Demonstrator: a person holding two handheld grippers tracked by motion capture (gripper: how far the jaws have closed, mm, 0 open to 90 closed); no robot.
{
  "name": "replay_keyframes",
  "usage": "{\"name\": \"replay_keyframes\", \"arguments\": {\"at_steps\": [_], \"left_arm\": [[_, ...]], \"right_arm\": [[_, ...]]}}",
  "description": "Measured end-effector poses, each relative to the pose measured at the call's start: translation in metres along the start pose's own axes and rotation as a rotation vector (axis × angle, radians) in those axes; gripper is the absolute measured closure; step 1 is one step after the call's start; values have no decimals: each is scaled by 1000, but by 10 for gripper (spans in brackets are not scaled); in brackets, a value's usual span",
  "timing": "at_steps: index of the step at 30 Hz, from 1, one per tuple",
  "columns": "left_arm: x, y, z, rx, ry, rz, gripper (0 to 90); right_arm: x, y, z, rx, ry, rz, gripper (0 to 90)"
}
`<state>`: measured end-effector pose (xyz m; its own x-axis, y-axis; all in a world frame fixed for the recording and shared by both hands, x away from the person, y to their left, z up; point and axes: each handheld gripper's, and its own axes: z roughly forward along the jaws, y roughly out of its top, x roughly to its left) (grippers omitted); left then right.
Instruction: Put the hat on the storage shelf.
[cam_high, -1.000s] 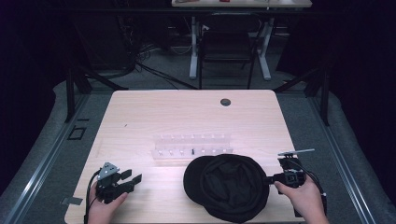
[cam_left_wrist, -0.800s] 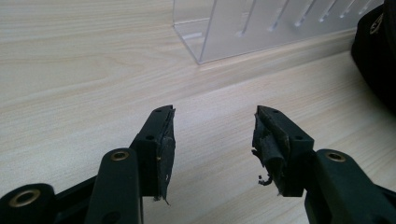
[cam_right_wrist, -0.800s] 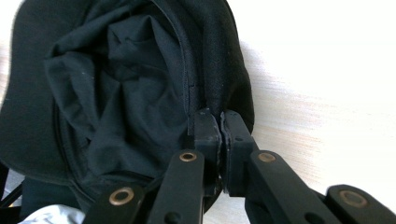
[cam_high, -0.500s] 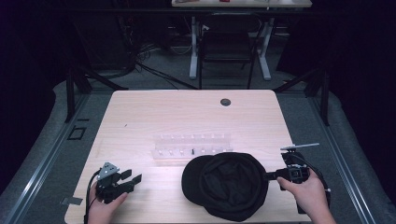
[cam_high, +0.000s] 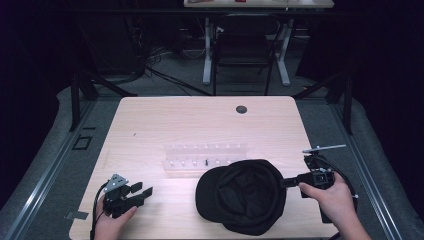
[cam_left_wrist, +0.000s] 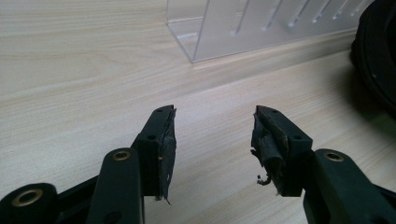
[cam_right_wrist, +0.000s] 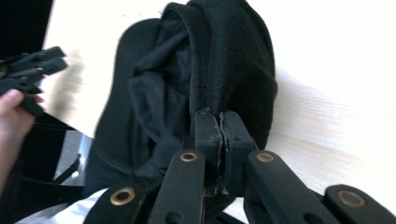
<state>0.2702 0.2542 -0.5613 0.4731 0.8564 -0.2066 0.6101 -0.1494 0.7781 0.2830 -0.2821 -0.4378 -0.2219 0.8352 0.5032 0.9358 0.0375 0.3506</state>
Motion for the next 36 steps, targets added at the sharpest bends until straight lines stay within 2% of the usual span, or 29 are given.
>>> {"name": "replay_keyframes", "arguments": {"at_steps": [11,22,36], "left_arm": [[0,0,1,-1,2,-3,491],[0,0,1,0,0,-3,491],[0,0,1,1,0,-3,491]], "right_arm": [[13,10,-18,-17,90,2,874],[21,15,-26,-30,181,14,874],[30,20,-29,-24,229,17,875]]}}
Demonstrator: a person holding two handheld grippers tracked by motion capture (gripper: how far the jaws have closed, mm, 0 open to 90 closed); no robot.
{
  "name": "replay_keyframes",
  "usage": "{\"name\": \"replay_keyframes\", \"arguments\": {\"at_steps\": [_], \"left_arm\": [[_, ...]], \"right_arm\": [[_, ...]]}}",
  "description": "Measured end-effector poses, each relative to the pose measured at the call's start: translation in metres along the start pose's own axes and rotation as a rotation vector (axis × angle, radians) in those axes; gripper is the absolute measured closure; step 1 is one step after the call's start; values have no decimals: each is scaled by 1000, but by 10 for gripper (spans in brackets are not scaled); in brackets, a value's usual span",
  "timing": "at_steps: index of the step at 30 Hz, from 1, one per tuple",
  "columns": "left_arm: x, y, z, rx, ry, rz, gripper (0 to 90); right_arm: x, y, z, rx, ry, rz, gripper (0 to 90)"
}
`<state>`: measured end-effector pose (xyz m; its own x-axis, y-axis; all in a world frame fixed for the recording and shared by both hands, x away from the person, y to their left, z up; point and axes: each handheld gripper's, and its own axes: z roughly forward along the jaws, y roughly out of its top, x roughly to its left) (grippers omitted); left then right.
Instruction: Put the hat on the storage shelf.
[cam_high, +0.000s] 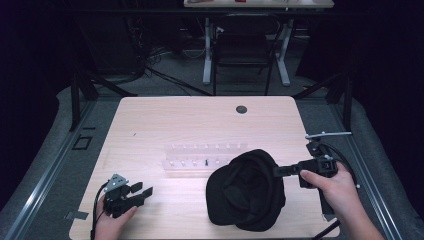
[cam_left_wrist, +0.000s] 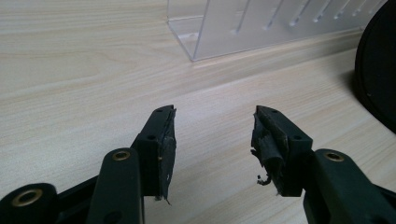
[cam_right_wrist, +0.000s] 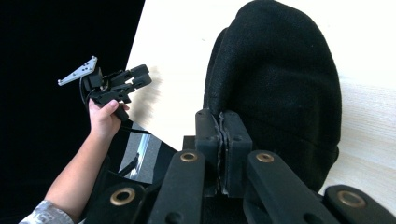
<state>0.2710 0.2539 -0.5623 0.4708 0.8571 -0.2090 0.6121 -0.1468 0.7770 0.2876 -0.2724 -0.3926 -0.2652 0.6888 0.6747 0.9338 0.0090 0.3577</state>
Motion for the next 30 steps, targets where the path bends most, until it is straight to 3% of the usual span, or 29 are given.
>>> {"name": "replay_keyframes", "arguments": {"at_steps": [16,30], "left_arm": [[0,0,-1,2,-3,-2,491],[0,0,-1,6,-3,-1,491]], "right_arm": [[22,12,-3,27,42,29,875],[45,19,-20,-6,58,-18,878]]}}
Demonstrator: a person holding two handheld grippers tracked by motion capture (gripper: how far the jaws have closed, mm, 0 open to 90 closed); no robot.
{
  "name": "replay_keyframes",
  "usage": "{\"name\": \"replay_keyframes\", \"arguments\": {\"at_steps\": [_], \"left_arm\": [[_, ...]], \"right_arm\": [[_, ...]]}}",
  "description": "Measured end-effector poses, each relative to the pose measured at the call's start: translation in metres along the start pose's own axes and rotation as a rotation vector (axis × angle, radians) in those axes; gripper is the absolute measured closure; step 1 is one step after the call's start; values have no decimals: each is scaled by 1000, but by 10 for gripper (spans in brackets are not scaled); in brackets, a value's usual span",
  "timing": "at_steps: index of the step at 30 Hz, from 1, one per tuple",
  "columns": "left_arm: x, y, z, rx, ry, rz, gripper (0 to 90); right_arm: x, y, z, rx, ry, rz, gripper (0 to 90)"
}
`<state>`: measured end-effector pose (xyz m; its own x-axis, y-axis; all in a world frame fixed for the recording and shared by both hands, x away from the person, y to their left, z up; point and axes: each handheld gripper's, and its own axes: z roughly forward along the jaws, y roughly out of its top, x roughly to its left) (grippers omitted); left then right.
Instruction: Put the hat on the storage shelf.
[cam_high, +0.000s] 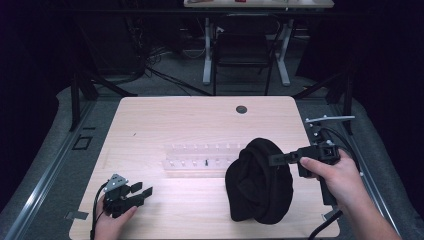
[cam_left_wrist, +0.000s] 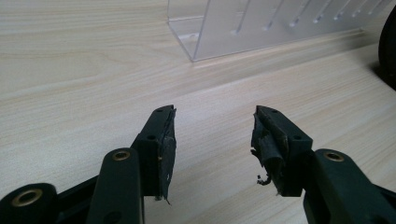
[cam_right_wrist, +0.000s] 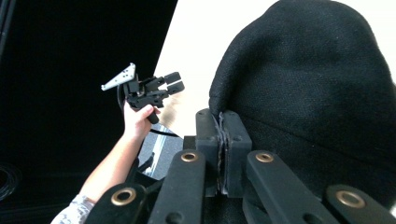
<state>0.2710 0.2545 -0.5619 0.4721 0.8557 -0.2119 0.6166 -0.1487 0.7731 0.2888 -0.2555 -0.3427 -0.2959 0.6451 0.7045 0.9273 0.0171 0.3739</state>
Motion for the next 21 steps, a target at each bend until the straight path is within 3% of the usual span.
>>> {"name": "replay_keyframes", "arguments": {"at_steps": [13,21], "left_arm": [[0,0,1,-5,3,2,491],[0,0,1,-2,1,2,491]], "right_arm": [[5,10,-14,-45,14,8,878],[14,16,-17,-64,55,2,878]]}}
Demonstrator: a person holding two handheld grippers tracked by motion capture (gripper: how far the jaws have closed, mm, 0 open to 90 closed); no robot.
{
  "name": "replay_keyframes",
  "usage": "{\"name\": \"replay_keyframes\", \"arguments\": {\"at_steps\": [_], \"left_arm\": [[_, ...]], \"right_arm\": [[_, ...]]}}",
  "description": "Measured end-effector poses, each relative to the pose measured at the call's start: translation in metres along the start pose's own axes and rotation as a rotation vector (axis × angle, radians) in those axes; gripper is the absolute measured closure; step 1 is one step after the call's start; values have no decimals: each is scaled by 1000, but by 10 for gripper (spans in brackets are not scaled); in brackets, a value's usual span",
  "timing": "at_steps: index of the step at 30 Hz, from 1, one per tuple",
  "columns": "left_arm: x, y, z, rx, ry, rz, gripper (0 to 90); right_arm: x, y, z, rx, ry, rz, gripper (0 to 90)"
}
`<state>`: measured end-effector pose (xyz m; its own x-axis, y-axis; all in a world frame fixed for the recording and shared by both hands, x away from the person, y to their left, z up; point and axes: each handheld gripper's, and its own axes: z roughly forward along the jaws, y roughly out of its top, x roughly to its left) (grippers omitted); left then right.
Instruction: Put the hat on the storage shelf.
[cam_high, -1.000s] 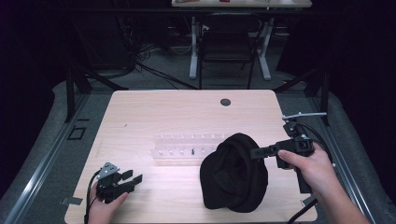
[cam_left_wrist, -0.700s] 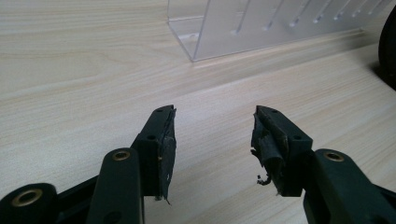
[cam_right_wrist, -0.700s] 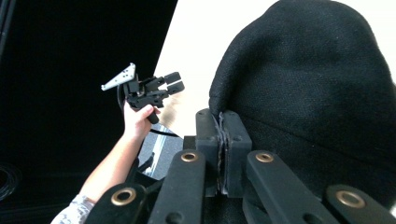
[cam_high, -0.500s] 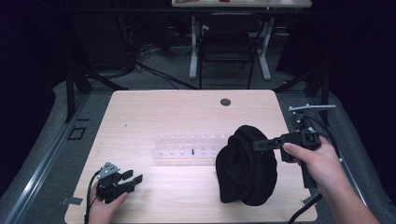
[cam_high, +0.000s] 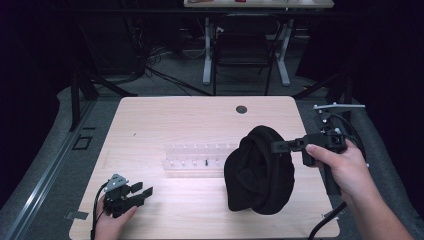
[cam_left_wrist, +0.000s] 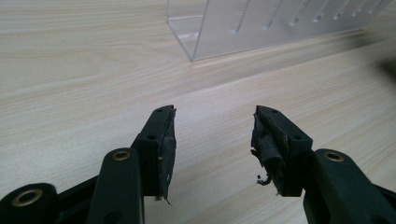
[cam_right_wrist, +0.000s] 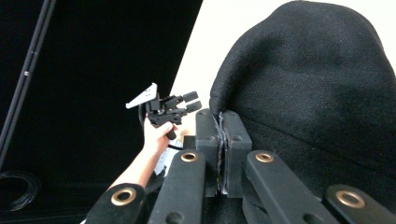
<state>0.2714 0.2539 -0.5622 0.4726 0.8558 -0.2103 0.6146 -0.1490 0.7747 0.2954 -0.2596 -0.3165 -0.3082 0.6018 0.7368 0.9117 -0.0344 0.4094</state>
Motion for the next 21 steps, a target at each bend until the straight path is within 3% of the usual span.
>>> {"name": "replay_keyframes", "arguments": {"at_steps": [21], "left_arm": [[0,0,0,-2,-4,-3,491]], "right_arm": [[20,24,-3,-47,6,-26,878]]}}
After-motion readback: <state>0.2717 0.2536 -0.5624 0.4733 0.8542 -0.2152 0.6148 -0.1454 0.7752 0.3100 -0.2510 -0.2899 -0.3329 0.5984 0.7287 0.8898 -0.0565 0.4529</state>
